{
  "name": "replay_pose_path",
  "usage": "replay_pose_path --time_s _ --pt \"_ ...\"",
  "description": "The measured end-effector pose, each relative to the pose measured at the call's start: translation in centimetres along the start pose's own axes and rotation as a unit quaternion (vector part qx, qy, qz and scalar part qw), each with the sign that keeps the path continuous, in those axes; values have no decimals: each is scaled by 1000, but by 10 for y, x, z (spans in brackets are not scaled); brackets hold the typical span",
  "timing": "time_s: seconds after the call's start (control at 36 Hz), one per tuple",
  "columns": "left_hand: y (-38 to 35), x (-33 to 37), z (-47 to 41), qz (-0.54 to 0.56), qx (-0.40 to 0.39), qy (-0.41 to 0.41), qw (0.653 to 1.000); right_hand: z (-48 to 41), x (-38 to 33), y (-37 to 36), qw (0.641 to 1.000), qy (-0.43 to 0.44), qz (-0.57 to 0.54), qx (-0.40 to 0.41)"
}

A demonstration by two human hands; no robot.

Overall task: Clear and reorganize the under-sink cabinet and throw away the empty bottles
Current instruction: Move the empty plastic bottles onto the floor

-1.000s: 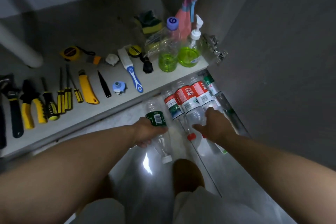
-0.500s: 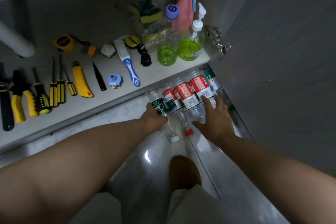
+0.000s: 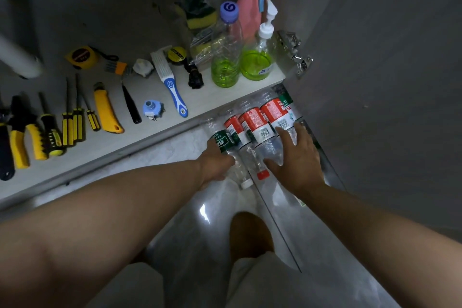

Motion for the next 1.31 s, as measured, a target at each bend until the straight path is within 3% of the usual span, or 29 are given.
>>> replay_pose_path --time_s 0.39,0.61,0.72,0.86,0.97,1.06,1.17,1.31 --pt "27 -1 11 -54 22 17 998 2 -14 9 999 44 -13 4" --pt "66 8 68 -173 12 -32 984 -3 -65 26 993 115 -4 -16" --pt "91 10 104 -266 6 -31 963 4 -90 29 990 126 -26 -59" --pt "123 8 149 -431 5 -24 902 20 -100 25 981 94 -23 -166" --pt "130 -8 168 -476 18 -9 879 40 -91 13 968 76 0 -237" --pt "121 -20 167 -457 22 6 889 55 -80 3 961 43 -21 -273" --pt "89 -35 150 -348 9 6 937 67 -66 -11 955 38 -13 -294" --pt "53 -37 113 -257 26 -17 966 63 -48 -20 975 11 -13 -220"
Point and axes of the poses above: each hand's wrist, its own z-axis away from the middle knuckle, its own y-axis out of the back of the hand, x = y × z, the point moved 5 cm from there along -z, towards the middle knuckle, and after that the axes turned 10 degrees about -z, right-handed, at the moved point
